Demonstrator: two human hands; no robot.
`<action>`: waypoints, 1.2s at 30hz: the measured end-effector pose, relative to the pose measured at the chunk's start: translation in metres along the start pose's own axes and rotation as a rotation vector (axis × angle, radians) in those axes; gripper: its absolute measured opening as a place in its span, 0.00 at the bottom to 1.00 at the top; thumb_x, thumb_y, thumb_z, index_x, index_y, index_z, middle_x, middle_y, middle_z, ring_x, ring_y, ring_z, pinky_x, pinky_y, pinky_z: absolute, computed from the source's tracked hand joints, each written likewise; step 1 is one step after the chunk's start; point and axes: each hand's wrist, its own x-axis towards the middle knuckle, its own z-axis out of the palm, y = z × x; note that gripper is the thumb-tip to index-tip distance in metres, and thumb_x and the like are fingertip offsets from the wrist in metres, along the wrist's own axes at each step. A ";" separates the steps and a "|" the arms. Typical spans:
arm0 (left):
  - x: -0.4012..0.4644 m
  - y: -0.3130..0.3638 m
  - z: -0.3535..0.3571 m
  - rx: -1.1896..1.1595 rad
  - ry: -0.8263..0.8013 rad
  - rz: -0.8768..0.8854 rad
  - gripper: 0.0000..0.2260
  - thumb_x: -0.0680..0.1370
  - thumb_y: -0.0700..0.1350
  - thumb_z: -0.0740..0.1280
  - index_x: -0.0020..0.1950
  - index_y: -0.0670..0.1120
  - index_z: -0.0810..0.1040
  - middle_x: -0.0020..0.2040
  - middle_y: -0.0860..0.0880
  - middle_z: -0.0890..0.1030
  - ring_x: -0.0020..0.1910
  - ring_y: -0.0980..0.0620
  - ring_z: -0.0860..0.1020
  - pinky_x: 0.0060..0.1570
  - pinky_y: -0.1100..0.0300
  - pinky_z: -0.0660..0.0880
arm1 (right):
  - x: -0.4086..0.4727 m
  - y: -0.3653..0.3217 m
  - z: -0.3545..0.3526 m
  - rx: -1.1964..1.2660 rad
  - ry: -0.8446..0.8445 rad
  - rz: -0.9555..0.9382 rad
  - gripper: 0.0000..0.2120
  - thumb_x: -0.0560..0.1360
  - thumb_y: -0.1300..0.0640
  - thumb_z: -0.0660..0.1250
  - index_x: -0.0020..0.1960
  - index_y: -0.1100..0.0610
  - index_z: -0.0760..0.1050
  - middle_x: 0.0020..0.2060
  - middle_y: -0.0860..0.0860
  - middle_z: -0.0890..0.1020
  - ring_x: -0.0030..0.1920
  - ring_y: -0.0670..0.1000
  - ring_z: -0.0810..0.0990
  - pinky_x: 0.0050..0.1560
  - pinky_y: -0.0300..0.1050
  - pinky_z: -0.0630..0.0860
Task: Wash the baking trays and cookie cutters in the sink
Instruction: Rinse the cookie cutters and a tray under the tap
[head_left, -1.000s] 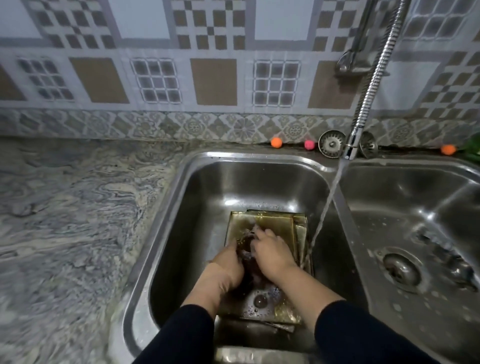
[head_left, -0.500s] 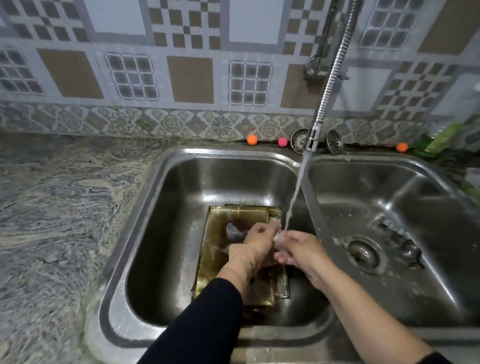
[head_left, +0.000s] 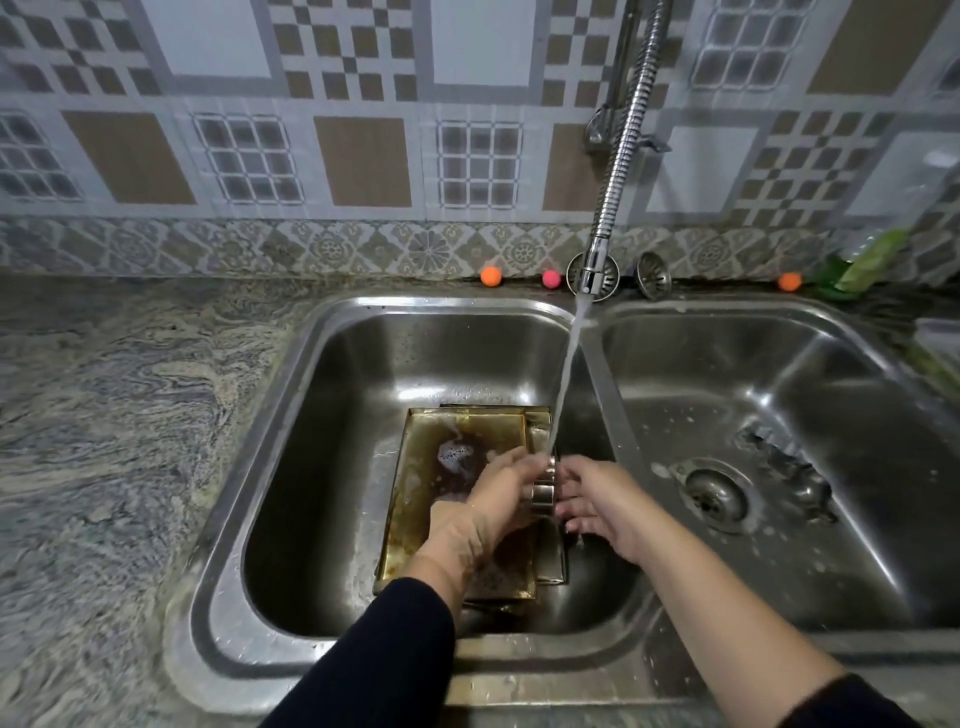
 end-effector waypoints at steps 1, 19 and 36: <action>0.000 -0.003 -0.001 0.040 -0.025 0.038 0.20 0.78 0.43 0.65 0.70 0.46 0.68 0.56 0.47 0.79 0.54 0.49 0.78 0.56 0.53 0.76 | -0.001 -0.005 0.000 0.014 -0.038 0.041 0.12 0.79 0.51 0.61 0.51 0.58 0.79 0.39 0.54 0.81 0.34 0.49 0.76 0.30 0.39 0.69; -0.013 -0.006 -0.003 0.579 0.133 0.393 0.33 0.66 0.44 0.79 0.68 0.56 0.69 0.60 0.55 0.77 0.59 0.56 0.76 0.64 0.58 0.72 | 0.000 -0.012 0.007 -0.086 -0.070 -0.139 0.11 0.81 0.53 0.60 0.52 0.55 0.80 0.36 0.52 0.80 0.36 0.47 0.78 0.40 0.40 0.74; -0.018 0.014 0.021 0.688 0.137 0.482 0.28 0.72 0.38 0.73 0.68 0.51 0.68 0.54 0.57 0.77 0.55 0.58 0.78 0.59 0.68 0.71 | -0.011 -0.039 -0.038 0.074 -0.119 -0.209 0.17 0.72 0.59 0.72 0.60 0.56 0.76 0.49 0.56 0.84 0.52 0.54 0.82 0.63 0.54 0.73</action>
